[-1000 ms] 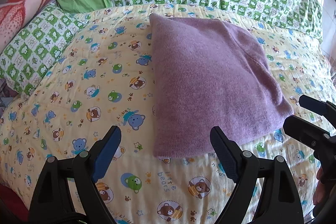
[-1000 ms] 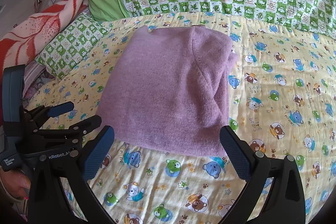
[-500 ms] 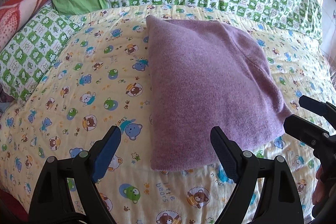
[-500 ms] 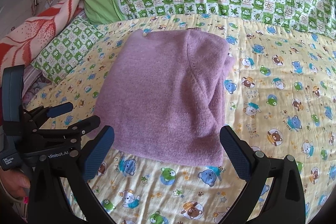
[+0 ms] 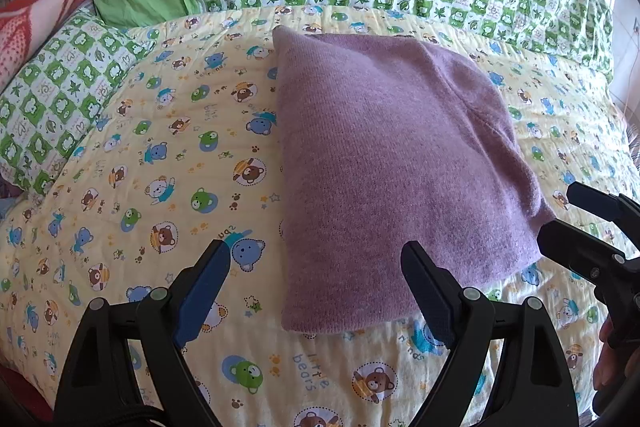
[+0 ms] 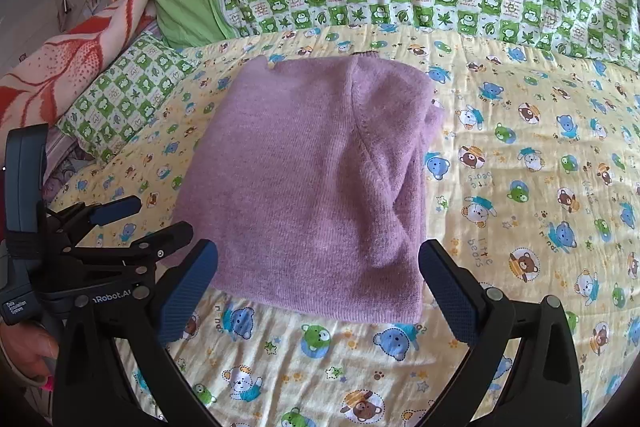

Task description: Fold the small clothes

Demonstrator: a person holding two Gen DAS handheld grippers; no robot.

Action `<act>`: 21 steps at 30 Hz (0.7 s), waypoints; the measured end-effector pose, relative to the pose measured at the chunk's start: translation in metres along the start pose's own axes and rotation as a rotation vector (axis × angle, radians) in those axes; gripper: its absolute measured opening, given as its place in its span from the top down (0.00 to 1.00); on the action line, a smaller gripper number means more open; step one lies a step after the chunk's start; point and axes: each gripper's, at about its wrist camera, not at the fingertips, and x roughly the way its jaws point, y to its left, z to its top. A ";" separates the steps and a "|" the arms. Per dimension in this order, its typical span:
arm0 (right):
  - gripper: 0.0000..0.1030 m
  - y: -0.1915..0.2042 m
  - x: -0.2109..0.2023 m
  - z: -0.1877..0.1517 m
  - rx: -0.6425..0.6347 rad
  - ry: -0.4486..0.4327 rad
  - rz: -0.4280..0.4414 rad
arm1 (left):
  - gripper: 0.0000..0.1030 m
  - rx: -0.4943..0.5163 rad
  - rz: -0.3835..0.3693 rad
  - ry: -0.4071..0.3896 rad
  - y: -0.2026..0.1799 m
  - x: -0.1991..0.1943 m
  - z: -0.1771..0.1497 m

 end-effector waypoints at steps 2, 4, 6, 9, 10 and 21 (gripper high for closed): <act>0.03 0.000 0.000 0.000 0.000 0.001 0.001 | 0.15 0.002 0.002 -0.001 0.000 0.000 0.000; 0.03 0.000 0.001 0.000 0.001 0.001 0.001 | 0.15 -0.001 0.000 0.000 -0.001 0.001 0.000; 0.03 0.000 0.000 0.000 0.002 0.001 0.000 | 0.15 -0.005 -0.003 -0.002 0.000 0.000 0.001; 0.03 -0.001 -0.001 0.000 -0.003 -0.009 -0.005 | 0.15 -0.009 -0.006 -0.006 -0.001 -0.002 0.001; 0.03 -0.001 -0.002 -0.001 -0.005 -0.012 -0.006 | 0.15 -0.010 -0.008 -0.008 -0.001 -0.004 0.000; 0.02 0.000 -0.002 -0.005 -0.004 -0.012 -0.012 | 0.15 -0.007 -0.011 -0.020 -0.003 -0.010 -0.001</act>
